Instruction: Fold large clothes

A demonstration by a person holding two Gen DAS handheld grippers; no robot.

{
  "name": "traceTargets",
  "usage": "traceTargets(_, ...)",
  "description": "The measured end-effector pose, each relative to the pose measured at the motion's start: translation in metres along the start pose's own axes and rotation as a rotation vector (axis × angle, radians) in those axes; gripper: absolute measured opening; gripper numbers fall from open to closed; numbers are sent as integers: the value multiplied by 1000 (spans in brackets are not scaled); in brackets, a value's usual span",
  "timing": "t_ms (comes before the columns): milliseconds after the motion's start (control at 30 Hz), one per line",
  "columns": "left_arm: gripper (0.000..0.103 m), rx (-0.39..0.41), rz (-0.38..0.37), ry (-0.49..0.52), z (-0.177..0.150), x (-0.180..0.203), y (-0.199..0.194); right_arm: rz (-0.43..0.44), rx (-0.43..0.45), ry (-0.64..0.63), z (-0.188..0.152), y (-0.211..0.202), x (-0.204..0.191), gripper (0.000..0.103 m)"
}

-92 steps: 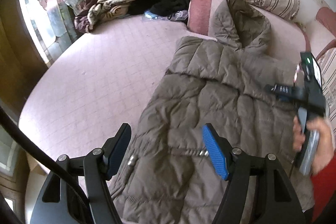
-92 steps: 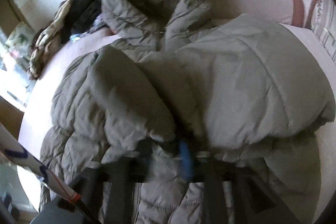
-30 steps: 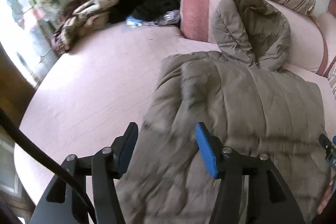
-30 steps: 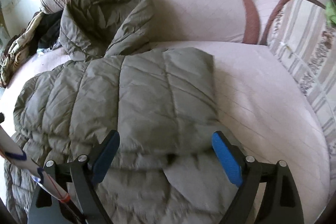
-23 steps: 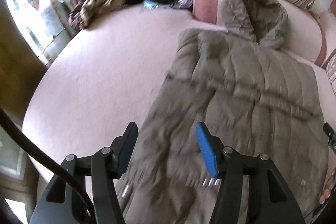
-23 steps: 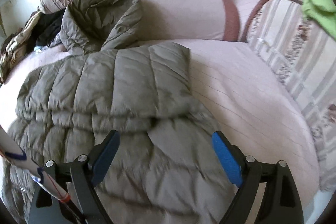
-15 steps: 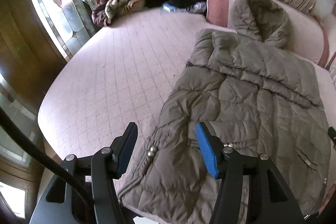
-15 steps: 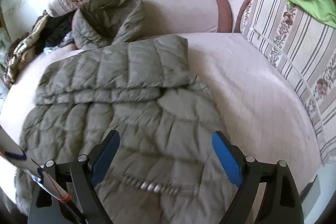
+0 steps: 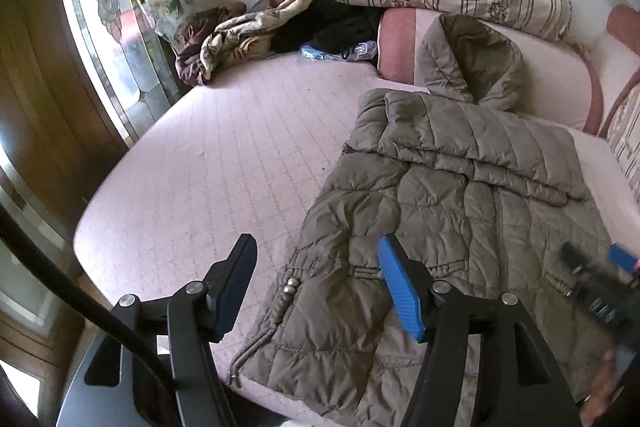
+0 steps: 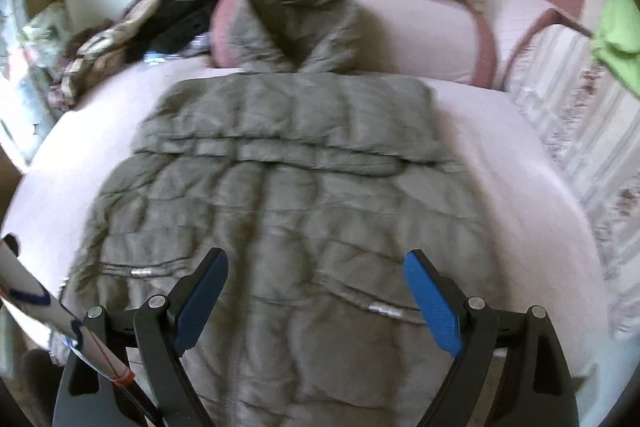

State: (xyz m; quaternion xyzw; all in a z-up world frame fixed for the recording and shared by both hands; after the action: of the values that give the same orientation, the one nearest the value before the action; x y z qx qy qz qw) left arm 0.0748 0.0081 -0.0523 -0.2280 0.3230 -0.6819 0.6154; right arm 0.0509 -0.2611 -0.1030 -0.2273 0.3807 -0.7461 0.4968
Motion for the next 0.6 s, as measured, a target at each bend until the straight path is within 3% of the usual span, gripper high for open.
traceTargets(233,65,19,-17,29,14,1,23,-42,-62,-61,0,30,0,93)
traceTargets(400,65,9,-37,40,32,12,57,-96,-46,-30,38,37,16,93)
traceTargets(600,65,-4,-44,61,51,22,99,-117,-11,-71,88,57,2,93)
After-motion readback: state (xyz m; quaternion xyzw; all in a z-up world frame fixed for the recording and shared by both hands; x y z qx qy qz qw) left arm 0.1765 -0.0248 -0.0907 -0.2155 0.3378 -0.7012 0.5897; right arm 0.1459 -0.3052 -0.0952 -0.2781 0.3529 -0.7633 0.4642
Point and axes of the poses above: each gripper's, at about its wrist camera, not at the fingertips, and y roughly the way its jaws point, x to its right, z to its top, the point moved 5 cm from there along y, roughly the way its jaws point, and after that the axes turned 1 degree about x, right-handed, at the moved point
